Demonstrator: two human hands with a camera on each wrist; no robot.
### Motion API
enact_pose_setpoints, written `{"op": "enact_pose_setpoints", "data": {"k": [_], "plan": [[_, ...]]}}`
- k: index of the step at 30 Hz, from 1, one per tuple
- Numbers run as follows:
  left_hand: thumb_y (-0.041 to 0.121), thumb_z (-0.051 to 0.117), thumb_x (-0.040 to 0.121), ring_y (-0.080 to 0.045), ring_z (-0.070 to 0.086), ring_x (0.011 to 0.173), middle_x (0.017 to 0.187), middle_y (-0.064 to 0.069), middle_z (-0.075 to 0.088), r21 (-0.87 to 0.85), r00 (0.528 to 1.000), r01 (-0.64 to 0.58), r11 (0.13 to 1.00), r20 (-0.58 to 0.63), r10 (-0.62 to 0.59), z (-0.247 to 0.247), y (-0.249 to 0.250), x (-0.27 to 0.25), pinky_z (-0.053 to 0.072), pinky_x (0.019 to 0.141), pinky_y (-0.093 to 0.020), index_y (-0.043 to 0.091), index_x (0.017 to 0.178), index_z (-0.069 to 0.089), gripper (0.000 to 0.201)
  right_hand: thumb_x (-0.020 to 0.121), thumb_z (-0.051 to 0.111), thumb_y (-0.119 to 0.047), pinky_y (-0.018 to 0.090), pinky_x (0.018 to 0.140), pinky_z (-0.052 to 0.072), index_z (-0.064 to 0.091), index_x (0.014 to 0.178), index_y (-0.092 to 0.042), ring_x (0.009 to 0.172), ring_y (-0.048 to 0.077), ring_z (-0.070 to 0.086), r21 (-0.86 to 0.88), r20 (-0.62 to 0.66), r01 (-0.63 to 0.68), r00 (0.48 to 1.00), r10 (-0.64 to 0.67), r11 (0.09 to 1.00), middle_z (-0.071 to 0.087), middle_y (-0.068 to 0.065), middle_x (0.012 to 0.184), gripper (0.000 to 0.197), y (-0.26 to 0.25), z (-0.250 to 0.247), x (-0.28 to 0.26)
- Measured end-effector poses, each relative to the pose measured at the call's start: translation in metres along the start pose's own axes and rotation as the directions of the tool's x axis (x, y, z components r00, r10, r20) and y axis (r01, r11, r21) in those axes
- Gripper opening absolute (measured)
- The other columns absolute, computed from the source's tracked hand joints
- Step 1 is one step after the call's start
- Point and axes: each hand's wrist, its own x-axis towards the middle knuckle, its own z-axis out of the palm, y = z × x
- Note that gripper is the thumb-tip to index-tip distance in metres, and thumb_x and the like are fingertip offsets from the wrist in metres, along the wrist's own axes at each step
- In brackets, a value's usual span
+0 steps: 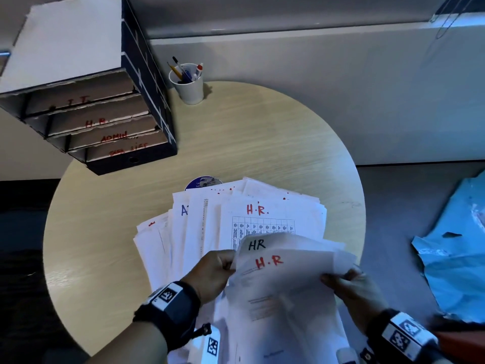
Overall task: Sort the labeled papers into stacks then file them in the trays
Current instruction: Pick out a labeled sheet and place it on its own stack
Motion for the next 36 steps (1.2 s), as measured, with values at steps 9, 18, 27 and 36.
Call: {"op": "enact_pose_setpoints", "data": {"k": [9,18,27,36], "plan": [[0.037,0.072,0.077,-0.032,0.055,0.096,0.105,-0.007,0.048,0.400,0.854,0.374,0.837,-0.500,-0.143,-0.009,0.023,0.055,0.051,0.081,-0.039,0.019,0.100,0.051,0.036,0.068,0.075,0.009,0.017,0.047,0.041,0.062,0.073,0.001,0.058,0.018,0.050,-0.205,-0.088,-0.017,0.996,-0.001,0.979,0.059,0.006,0.060,0.016,0.011,0.003,0.006],[0.034,0.063,0.092,-0.026,0.043,0.124,0.129,-0.003,0.044,0.570,0.832,0.286,0.770,-0.547,0.095,0.001,0.013,0.057,0.042,0.099,-0.038,0.031,0.142,0.049,0.052,0.057,0.072,-0.021,0.029,0.058,0.038,0.066,0.064,-0.016,0.059,0.014,0.048,-0.434,-0.091,-0.026,0.996,-0.015,0.901,0.056,-0.001,0.058,0.011,0.015,0.004,0.012],[0.002,0.066,0.090,-0.016,0.053,0.068,0.069,0.006,0.064,-0.012,0.877,-0.080,0.997,-0.475,0.065,-0.015,0.012,0.039,0.045,0.068,-0.027,0.023,0.077,0.064,0.024,0.070,0.064,0.021,0.024,0.054,0.053,0.064,0.097,-0.004,0.064,0.019,0.065,-0.048,-0.054,-0.002,0.999,-0.001,0.999,0.070,0.012,0.076,0.037,0.007,-0.001,0.007],[-0.014,0.074,0.076,-0.014,0.067,0.067,0.074,-0.005,0.074,-0.239,0.937,-0.131,0.962,-0.347,0.042,-0.014,0.018,-0.008,0.056,0.064,-0.024,0.004,0.085,0.072,0.021,0.022,0.099,-0.032,0.038,0.066,0.059,0.064,0.106,-0.003,0.083,0.034,0.069,0.022,0.086,-0.037,0.996,0.035,0.999,0.071,0.027,0.099,0.095,0.009,-0.012,0.008]]}}
